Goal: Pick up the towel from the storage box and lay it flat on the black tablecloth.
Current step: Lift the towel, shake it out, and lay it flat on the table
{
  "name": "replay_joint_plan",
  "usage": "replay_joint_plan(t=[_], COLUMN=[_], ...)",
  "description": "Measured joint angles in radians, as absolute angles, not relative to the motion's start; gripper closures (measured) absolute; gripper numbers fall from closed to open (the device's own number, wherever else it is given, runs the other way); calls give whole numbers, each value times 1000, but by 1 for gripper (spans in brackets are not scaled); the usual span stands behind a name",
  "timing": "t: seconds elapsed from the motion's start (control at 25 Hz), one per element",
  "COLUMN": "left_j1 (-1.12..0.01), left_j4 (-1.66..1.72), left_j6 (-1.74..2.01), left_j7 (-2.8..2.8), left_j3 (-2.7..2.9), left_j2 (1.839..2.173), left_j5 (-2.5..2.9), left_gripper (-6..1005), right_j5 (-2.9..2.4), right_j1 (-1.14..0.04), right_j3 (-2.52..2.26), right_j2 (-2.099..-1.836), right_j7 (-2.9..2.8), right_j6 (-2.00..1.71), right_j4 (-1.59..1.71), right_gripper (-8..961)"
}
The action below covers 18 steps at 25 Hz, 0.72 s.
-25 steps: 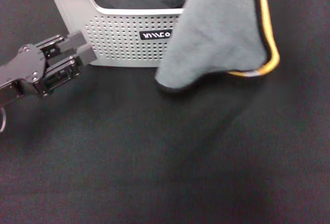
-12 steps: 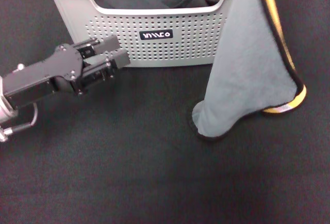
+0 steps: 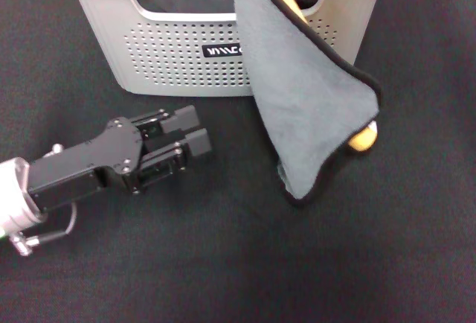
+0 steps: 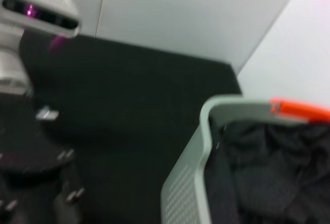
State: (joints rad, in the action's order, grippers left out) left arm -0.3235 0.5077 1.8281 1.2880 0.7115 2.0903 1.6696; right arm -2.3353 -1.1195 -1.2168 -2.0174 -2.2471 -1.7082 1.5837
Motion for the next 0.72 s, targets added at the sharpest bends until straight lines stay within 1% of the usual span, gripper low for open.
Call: replay_joint_plan(t=[0.16,0.28,0.52,0.72], left_j1=[-348,-372,-431,-440], left_j4=[435,382,288,261], left_j6=[1797,1752,1701,1684], left_j7=[1244,1222,1153,1105], left_j3=[715,714,717,718], left_j2=[2095,2099,2100,2101], left_j5=[1657,1633,1622,1624], left_gripper=[462,462,461,460], right_j5=[-2329,-2329,-2326,-2326], right_j1=[-1182,-1194,-1120,-1066], right_j3=[-1220,-1231,-1219,-1180], right_j2=[-2021,-2022,-2020,-2021], right_j7=[-2184,-2153,-2120,-2125], right_j6=[-1662,-1622,-1530,-1479], right_j4=[1495,1468,1577,1647], right_gripper=[953,953,953,953])
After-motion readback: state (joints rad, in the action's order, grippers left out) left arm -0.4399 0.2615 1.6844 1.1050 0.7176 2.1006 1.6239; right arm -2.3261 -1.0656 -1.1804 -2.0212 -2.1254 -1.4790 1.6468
